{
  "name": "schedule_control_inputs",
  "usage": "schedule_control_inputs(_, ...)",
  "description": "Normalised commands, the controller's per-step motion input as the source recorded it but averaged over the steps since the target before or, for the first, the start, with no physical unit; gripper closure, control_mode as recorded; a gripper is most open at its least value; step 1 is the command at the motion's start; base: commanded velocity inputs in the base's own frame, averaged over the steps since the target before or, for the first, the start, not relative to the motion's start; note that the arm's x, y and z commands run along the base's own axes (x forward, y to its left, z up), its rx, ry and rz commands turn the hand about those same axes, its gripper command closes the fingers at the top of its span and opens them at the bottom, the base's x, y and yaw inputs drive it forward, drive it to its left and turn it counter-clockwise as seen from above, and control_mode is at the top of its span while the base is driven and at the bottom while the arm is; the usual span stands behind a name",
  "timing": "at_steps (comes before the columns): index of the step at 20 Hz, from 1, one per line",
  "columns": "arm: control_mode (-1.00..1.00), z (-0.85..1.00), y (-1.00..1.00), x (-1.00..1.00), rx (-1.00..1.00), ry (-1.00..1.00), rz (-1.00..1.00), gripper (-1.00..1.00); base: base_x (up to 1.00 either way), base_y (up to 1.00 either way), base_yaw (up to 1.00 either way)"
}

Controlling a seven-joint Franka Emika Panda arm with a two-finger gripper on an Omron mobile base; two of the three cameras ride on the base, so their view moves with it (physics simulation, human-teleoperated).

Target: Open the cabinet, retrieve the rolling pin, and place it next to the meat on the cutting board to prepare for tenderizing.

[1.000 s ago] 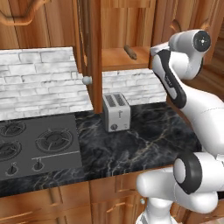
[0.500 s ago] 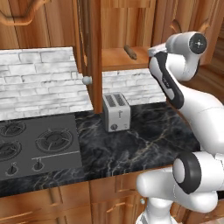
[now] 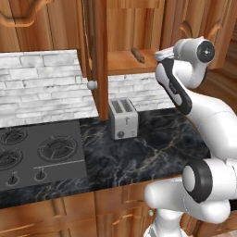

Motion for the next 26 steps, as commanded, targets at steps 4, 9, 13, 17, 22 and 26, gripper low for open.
schedule_control_inputs(4,-1.0,-0.07,0.0,0.02,0.01,-0.02,0.0,-1.0,0.0,0.0,0.0)
schedule_control_inputs(9,-1.0,-0.05,0.0,0.0,0.02,-0.06,0.0,-1.0,0.0,0.0,0.0)
schedule_control_inputs(13,-1.0,0.0,0.0,0.0,0.02,-0.05,0.0,-1.0,0.0,0.0,0.0)
schedule_control_inputs(17,-1.0,-0.07,0.0,0.02,0.01,-0.05,0.0,-1.0,0.0,0.0,0.0)
schedule_control_inputs(22,-1.0,-0.23,0.0,0.0,0.02,-0.07,0.0,-1.0,0.0,0.0,0.0)
schedule_control_inputs(26,-1.0,-0.08,0.0,0.01,0.03,-0.04,0.0,-1.0,0.0,0.0,0.0)
